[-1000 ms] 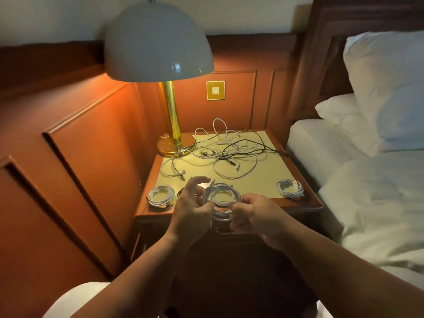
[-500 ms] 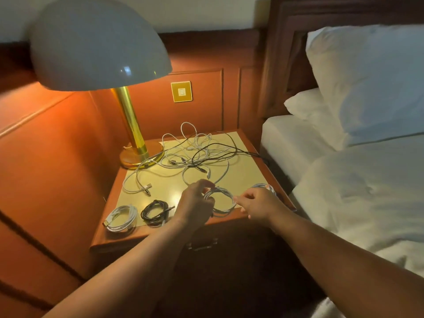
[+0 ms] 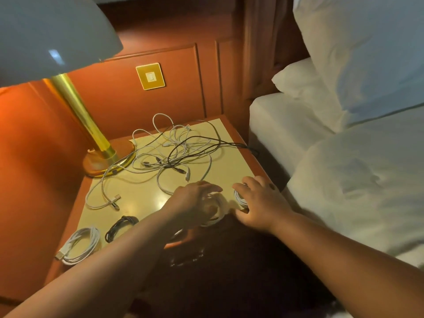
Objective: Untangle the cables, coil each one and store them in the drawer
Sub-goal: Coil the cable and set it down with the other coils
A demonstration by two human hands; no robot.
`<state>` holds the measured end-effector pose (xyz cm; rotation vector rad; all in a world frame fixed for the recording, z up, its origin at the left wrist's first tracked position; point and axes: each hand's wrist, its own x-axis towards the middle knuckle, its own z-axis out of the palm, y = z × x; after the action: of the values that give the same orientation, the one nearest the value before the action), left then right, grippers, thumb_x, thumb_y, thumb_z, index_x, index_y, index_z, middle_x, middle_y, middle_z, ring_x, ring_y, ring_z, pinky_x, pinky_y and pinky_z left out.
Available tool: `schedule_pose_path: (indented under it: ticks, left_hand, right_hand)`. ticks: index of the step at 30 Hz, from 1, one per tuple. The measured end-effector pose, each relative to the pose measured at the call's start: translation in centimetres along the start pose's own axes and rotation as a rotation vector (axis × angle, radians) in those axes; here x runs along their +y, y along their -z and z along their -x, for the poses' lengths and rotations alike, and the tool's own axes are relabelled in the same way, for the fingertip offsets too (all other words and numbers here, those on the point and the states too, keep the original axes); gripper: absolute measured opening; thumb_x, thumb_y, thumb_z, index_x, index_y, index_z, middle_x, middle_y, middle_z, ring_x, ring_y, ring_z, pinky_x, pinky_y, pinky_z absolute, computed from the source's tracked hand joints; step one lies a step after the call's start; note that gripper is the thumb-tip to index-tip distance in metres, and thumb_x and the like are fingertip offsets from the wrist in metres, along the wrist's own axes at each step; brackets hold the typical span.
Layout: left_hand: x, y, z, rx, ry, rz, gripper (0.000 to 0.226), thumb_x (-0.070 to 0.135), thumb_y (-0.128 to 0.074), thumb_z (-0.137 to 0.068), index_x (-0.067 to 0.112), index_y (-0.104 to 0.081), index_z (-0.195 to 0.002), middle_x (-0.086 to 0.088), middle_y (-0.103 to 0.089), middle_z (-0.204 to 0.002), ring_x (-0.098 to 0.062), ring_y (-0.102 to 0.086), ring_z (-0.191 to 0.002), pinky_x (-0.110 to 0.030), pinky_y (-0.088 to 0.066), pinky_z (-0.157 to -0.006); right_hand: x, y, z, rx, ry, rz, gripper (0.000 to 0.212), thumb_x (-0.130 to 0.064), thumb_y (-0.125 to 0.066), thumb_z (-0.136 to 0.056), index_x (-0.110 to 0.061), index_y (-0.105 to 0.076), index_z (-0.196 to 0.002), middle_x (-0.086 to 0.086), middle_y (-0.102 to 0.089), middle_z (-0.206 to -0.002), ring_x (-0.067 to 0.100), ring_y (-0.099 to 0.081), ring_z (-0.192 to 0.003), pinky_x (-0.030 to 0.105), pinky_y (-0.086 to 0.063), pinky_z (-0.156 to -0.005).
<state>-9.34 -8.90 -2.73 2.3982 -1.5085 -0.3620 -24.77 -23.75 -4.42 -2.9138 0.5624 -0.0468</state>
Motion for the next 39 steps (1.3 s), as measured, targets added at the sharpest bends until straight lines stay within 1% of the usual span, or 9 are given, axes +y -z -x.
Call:
schedule_pose_path:
  ticks: [3,6,15,18,22,25,28,31,39]
  left_hand:
    - [-0.6,-0.1,0.5,-0.151,-0.168,-0.185,0.078,0.065,-0.07,-0.077,0.047,-0.036,-0.144,0.017,-0.042,-0.146,-0.011,-0.041,-0.129,-0.035,-0.045,-0.103]
    - [-1.4,-0.8,0.3,-0.091,-0.194,-0.156,0.069,0.056,-0.07,-0.083,0.044,-0.039,-0.144,0.014,-0.041,-0.147,-0.013,-0.039,-0.132,-0.035,-0.045,-0.105]
    - [0.1,-1.8,-1.8,0.01,-0.112,-0.105,0.082,0.071,-0.062,-0.081,0.038,-0.03,-0.15,0.007,-0.044,-0.146,-0.018,-0.046,-0.129,-0.035,-0.048,-0.102]
    - [0.2,-1.3,-1.5,-0.01,-0.099,-0.101,0.095,0.071,-0.07,-0.074,0.038,-0.025,-0.151,0.006,-0.041,-0.149,-0.019,-0.045,-0.13,-0.036,-0.047,-0.102]
    - [-0.9,0.7,0.5,-0.037,-0.061,-0.248,0.116,0.081,-0.07,-0.063,0.038,-0.014,-0.155,0.005,-0.035,-0.155,-0.02,-0.042,-0.134,-0.038,-0.04,-0.107]
    - [-2.7,2.2,3.0,-0.15,0.012,-0.36,0.126,0.085,-0.071,-0.056,0.041,-0.007,-0.155,0.005,-0.039,-0.149,-0.019,-0.046,-0.125,-0.037,-0.045,-0.102]
    - [-4.3,3.2,5.3,-0.254,0.045,-0.334,0.122,0.07,-0.08,-0.061,0.042,-0.008,-0.155,0.006,-0.038,-0.148,-0.017,-0.046,-0.123,-0.034,-0.048,-0.098]
    - [-4.9,3.4,6.3,-0.228,0.043,-0.216,0.106,0.051,-0.083,-0.072,0.038,-0.018,-0.154,0.006,-0.039,-0.15,-0.017,-0.043,-0.13,-0.035,-0.046,-0.103]
    - [-4.6,2.0,5.1,-0.046,0.07,-0.082,0.088,0.05,-0.078,-0.079,0.034,-0.028,-0.15,0.002,-0.048,-0.142,-0.018,-0.049,-0.121,-0.035,-0.048,-0.1]
  right_hand:
    - [0.5,-0.7,-0.4,0.053,0.018,-0.016,0.061,-0.055,-0.047,-0.092,-0.03,-0.035,-0.146,-0.002,-0.035,-0.147,0.023,-0.03,-0.135,0.041,-0.04,-0.106]
    - [1.1,-1.3,-0.4,0.076,0.042,-0.043,0.055,-0.053,-0.046,-0.093,-0.029,-0.039,-0.143,-0.004,-0.038,-0.144,0.02,-0.031,-0.132,0.039,-0.039,-0.108]
    - [2.2,-1.5,-1.2,0.105,-0.012,-0.211,0.058,-0.044,-0.058,-0.093,-0.023,-0.04,-0.144,0.0,-0.037,-0.147,0.018,-0.029,-0.136,0.035,-0.03,-0.115]
    - [2.2,-1.5,-1.1,0.082,-0.013,-0.249,0.062,-0.044,-0.061,-0.092,-0.023,-0.038,-0.145,0.0,-0.034,-0.149,0.019,-0.029,-0.138,0.035,-0.029,-0.115]
    - [2.2,-1.1,-0.8,0.07,-0.027,-0.301,0.066,-0.048,-0.062,-0.09,-0.024,-0.036,-0.146,0.0,-0.03,-0.151,0.019,-0.029,-0.14,0.037,-0.03,-0.116]
    - [1.9,-0.7,-0.7,0.035,-0.008,-0.278,0.071,-0.055,-0.061,-0.088,-0.029,-0.033,-0.148,-0.001,-0.027,-0.154,0.02,-0.026,-0.143,0.043,-0.029,-0.118]
    - [1.3,-0.3,-0.7,-0.025,0.007,-0.193,0.076,-0.063,-0.059,-0.085,-0.041,-0.026,-0.15,-0.003,-0.02,-0.159,0.02,-0.017,-0.147,0.049,-0.028,-0.117]
    - [0.7,0.0,-1.0,-0.095,0.013,-0.133,0.078,-0.066,-0.058,-0.084,-0.045,-0.023,-0.15,-0.005,-0.018,-0.161,0.021,-0.013,-0.147,0.051,-0.03,-0.114]
    - [-0.2,0.0,-1.7,-0.103,0.015,-0.037,0.078,-0.064,-0.058,-0.084,-0.039,-0.025,-0.151,-0.004,-0.029,-0.155,0.021,-0.021,-0.144,0.046,-0.025,-0.116]
